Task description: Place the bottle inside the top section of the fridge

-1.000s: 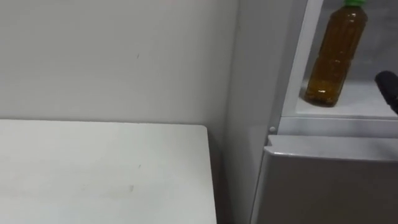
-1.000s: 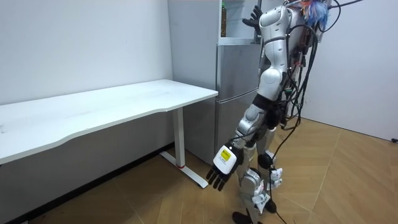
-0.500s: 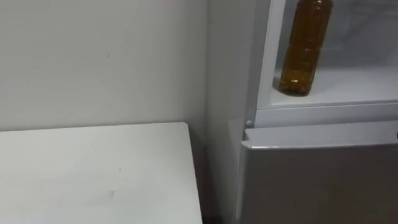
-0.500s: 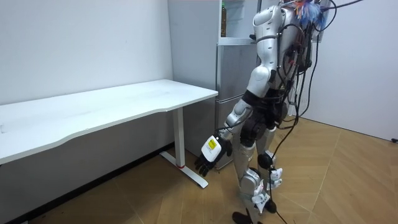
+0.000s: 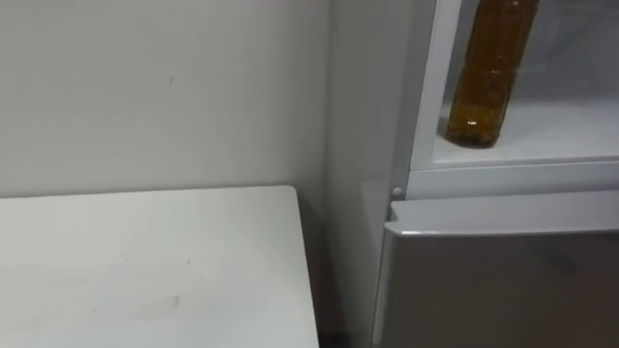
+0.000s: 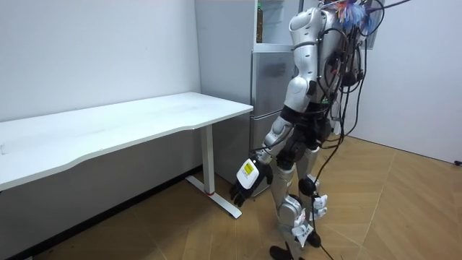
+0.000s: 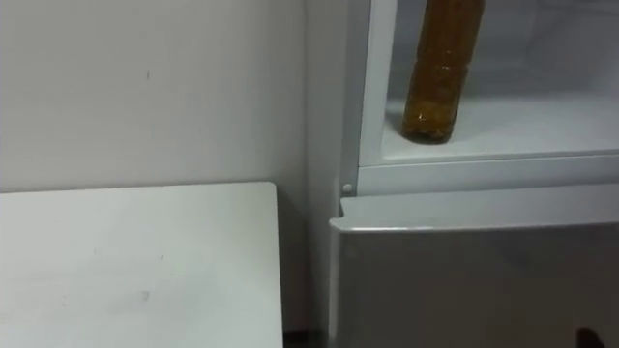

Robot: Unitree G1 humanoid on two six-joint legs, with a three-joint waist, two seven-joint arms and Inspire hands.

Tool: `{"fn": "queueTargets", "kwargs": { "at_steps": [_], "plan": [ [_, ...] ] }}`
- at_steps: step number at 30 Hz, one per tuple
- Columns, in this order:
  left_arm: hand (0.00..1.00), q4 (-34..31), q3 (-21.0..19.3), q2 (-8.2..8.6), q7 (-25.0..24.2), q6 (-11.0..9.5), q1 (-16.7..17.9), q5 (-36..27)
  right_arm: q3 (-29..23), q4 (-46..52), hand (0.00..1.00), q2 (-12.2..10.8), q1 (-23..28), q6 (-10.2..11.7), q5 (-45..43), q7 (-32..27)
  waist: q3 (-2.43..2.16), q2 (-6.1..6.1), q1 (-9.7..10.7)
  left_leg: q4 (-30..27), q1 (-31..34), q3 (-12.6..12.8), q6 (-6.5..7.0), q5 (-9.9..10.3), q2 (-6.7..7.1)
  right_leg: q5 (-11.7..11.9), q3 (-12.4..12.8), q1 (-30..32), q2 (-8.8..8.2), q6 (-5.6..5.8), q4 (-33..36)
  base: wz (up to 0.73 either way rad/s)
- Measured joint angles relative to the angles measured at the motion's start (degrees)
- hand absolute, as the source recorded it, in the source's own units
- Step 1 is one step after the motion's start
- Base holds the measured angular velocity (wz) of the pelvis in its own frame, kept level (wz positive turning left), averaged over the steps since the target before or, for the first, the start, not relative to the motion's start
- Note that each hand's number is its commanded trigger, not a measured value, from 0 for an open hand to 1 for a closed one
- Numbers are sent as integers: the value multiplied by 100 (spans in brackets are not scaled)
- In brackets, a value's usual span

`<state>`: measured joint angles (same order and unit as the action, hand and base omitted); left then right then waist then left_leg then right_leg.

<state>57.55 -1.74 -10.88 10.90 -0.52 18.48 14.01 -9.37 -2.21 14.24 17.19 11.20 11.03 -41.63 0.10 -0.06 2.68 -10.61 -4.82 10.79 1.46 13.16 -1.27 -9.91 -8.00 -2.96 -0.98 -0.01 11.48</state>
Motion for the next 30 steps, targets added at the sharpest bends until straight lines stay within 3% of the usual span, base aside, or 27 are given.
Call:
{"fn": "queueTargets", "kwargs": {
  "at_steps": [3,6,9,14,19,30],
  "plan": [
    [0,50,188,2,8,5,58,18,165,-580,0,-42,7,3,20,72,9,14,8,1,4,-1,2,1,9,-2,4,4,-6,1,-3,-1],
    [0,-22,202,30,7,4,146,19,193,-1216,0,-59,15,0,218,269,-35,64,-4,10,-1,-2,2,1,11,-4,6,-6,-1,2,-75,0],
    [0,-41,209,48,7,11,182,-31,366,-1518,0,-73,47,-12,395,366,-48,123,8,11,-15,-1,1,0,11,-4,5,-9,6,2,-79,0],
    [0,-136,227,81,-18,13,149,-82,636,-2370,0,-117,33,-14,404,571,-45,106,13,12,-112,-9,-6,5,21,-40,-4,-126,-3,-2,-81,3],
    [0,-116,225,84,-28,9,113,-81,831,-3933,0,-203,-22,-26,269,727,-5,38,-20,17,-178,0,-17,33,13,-96,-16,-175,-1,0,-68,2],
    [0,11,250,82,-84,8,104,24,1102,-5020,0,-329,38,-131,-285,1567,5,54,-14,40,-211,-4,-25,43,12,-95,11,-212,17,-5,-118,-1]
  ]
}}
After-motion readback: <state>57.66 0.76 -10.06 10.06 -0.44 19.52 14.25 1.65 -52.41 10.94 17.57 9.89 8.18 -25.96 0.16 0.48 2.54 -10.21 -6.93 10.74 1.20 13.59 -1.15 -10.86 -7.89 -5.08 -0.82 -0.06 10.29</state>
